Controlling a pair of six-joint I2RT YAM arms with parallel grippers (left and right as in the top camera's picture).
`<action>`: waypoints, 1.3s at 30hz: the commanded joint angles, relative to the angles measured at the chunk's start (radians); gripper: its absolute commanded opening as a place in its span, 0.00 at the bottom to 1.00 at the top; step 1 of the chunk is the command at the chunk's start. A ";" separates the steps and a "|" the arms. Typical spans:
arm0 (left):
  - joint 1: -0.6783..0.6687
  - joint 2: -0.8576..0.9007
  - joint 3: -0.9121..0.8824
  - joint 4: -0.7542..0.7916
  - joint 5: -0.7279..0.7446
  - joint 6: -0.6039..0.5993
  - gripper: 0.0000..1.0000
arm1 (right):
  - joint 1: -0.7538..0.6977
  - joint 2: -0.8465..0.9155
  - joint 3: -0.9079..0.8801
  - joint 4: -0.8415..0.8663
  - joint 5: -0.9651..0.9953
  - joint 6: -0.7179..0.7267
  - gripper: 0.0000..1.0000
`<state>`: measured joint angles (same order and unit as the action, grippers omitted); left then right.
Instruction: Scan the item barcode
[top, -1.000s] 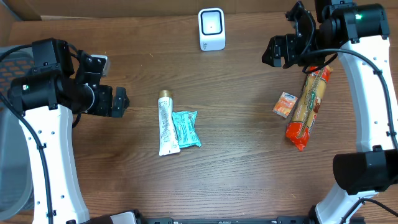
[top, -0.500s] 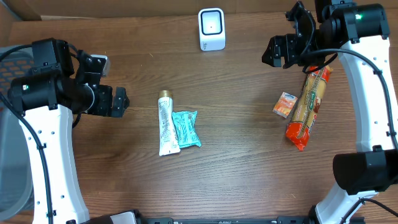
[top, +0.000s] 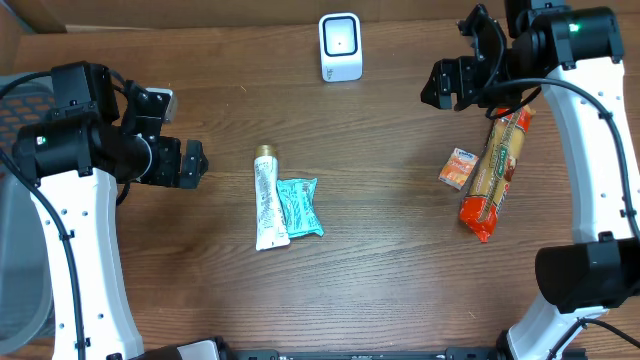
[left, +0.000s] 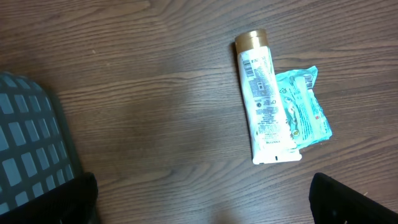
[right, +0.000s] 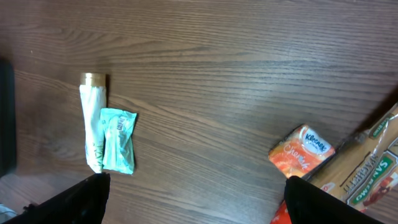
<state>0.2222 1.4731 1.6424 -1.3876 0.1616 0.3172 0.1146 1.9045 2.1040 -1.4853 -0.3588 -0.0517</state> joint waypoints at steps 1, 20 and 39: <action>-0.001 -0.009 0.008 0.001 0.012 0.000 1.00 | 0.029 0.005 -0.011 0.026 0.019 0.003 0.90; -0.001 -0.009 0.008 0.001 0.012 0.000 1.00 | 0.216 0.149 -0.011 0.101 0.097 0.082 0.90; -0.001 -0.009 0.008 0.001 0.012 0.000 1.00 | 0.216 0.149 -0.011 0.092 0.097 0.078 0.90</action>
<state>0.2222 1.4731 1.6424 -1.3876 0.1616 0.3172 0.3336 2.0533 2.0941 -1.3922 -0.2695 0.0261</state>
